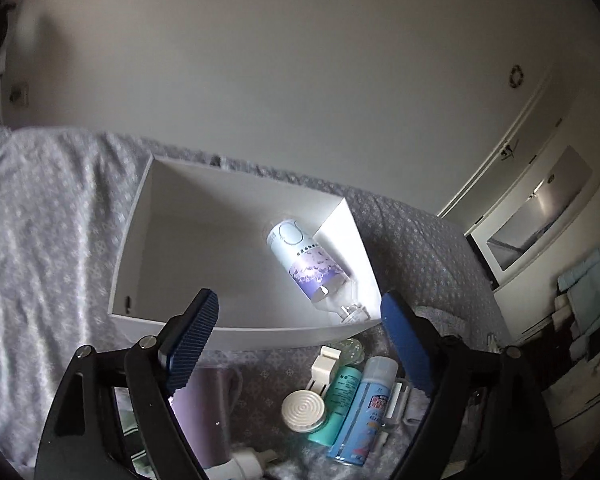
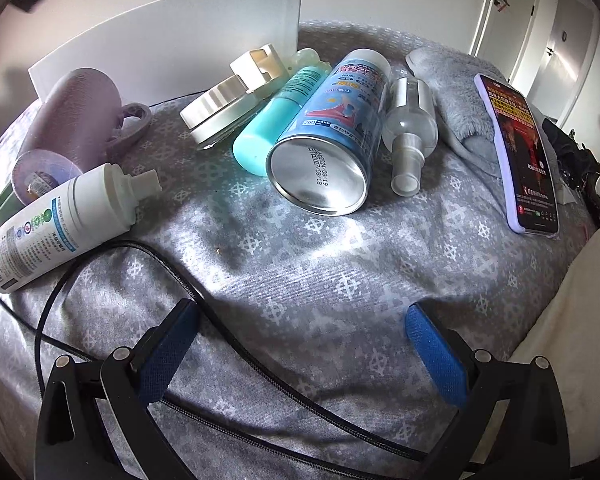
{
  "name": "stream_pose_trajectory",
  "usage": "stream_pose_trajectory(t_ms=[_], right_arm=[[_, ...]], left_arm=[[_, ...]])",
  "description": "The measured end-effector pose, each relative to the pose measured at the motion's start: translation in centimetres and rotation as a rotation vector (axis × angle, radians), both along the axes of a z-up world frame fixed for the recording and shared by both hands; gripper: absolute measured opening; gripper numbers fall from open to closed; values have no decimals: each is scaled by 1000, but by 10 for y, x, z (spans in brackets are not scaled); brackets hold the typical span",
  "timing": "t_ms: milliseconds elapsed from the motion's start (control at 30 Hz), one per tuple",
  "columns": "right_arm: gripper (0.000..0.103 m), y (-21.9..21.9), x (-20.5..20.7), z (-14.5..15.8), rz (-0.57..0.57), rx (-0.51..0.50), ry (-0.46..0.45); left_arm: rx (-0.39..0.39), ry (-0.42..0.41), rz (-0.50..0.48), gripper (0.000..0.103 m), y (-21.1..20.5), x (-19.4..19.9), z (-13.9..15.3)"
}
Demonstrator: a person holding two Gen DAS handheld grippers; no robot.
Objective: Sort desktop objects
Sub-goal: 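Lower the white spray bottle into the white box and open the left gripper, then grasp the blue aerosol can with the right gripper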
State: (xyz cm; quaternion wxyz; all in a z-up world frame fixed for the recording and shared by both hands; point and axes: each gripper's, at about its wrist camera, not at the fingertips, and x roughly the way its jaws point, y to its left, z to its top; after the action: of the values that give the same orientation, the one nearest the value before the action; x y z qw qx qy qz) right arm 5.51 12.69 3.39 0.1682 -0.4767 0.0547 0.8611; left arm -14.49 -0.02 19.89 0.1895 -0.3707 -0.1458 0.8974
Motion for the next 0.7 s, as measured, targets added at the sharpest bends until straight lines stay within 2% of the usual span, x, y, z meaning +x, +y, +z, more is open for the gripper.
stream_pose_trajectory(t_ms=[33,67,100,133,233,333,533,700], right_arm=[[103,0,-1,0,3,2,-6],[103,-1,-3,0,6,2,-16],[103,-1,-4,0,6,1,-24],[103,-1,-5,0,5,0,-33],[103,-2,-7,-1,5,4,-42],[103,2,-6,-1,14,-23,-35],[103,23,6,17,-3,-182,17],[103,27,30,59,17,-168,152]], left_arm=[[-16,67,7,102,-4,23,6],[-15,137,20,103,-9,46,8],[-16,185,36,103,-14,71,8],[-38,198,48,103,-16,89,4],[-189,84,50,103,-14,110,-27],[-218,13,76,103,-20,126,-61],[-311,-33,126,103,-29,159,-100],[-369,-164,115,103,-34,161,-133]])
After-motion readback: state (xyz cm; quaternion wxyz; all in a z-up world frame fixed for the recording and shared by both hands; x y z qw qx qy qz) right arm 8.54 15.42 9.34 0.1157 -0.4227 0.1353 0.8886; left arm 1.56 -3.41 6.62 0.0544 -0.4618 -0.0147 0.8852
